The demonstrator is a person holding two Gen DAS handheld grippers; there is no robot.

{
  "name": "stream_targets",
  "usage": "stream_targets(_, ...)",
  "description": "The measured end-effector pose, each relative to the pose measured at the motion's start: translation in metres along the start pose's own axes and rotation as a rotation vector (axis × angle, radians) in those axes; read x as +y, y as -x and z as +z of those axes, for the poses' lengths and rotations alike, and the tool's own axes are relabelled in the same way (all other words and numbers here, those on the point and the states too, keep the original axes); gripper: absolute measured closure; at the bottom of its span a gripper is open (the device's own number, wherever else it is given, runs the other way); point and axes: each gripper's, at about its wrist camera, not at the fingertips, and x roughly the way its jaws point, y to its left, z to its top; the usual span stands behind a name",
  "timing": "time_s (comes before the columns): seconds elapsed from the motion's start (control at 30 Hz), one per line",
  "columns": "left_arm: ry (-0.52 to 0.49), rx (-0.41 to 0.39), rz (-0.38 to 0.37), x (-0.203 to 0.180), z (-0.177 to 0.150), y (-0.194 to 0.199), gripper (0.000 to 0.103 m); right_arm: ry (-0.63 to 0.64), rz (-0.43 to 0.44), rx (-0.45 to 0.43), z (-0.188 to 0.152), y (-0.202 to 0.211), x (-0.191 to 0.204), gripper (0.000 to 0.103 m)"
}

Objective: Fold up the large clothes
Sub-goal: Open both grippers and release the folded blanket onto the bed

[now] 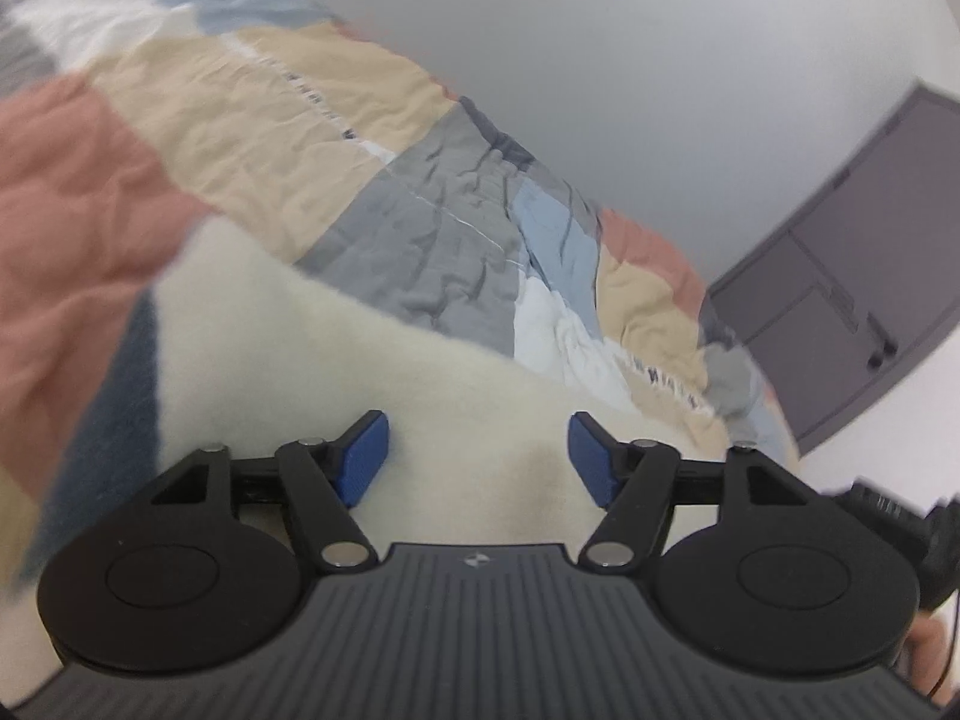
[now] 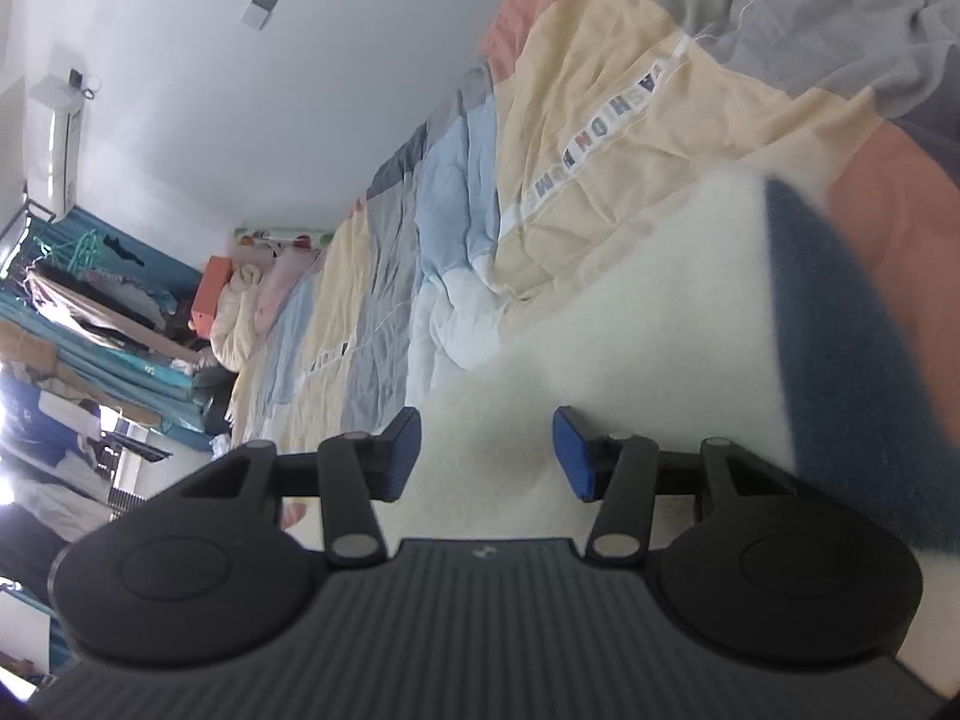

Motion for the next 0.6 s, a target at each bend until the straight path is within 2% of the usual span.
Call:
stream_targets(0.3,-0.011,-0.003,-0.010,0.003,0.003,-0.003,0.028,0.033,0.019,0.002,0.007,-0.016,0.000,0.052)
stream_targets(0.6,-0.087,-0.007,0.051,-0.013,-0.003,0.011,0.028,0.133,-0.036,-0.016,-0.007,0.001,0.018,0.052)
